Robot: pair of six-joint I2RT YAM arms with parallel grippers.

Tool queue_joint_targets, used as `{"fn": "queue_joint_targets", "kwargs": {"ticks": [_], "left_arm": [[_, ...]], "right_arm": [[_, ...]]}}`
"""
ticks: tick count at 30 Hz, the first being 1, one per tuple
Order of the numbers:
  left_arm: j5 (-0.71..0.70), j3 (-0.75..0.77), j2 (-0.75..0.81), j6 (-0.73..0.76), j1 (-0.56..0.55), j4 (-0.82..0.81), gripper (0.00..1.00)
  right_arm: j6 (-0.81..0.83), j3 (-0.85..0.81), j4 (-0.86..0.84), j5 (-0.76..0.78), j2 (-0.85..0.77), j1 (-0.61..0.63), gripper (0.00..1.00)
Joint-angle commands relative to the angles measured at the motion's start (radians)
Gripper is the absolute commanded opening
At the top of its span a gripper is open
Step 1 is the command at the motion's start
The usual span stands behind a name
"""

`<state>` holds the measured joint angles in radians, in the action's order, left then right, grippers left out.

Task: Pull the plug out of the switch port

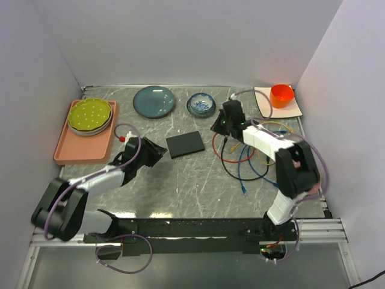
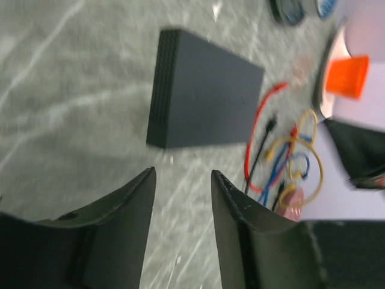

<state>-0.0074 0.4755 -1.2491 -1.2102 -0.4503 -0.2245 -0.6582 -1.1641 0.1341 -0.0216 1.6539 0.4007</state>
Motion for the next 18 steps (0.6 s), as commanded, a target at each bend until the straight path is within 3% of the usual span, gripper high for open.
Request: {"fn": "queue_joint_targets", "kwargs": {"ticks": [1, 8, 18], "left_arm": [[-0.052, 0.132, -0.143, -0.022, 0.015, 0.036, 0.44], [-0.098, 0.308, -0.358, 0.001, 0.047, 0.102, 0.39], [-0.066, 0.333, -0.495, -0.022, 0.058, 0.073, 0.33]], "right_arm": [[0.009, -0.058, -0.048, -0.048, 0.148, 0.007, 0.00], [0.055, -0.215, 0.076, 0.012, 0.303, 0.009, 0.00], [0.060, -0.252, 0.042, -0.055, 0.391, 0.027, 0.00]]}}
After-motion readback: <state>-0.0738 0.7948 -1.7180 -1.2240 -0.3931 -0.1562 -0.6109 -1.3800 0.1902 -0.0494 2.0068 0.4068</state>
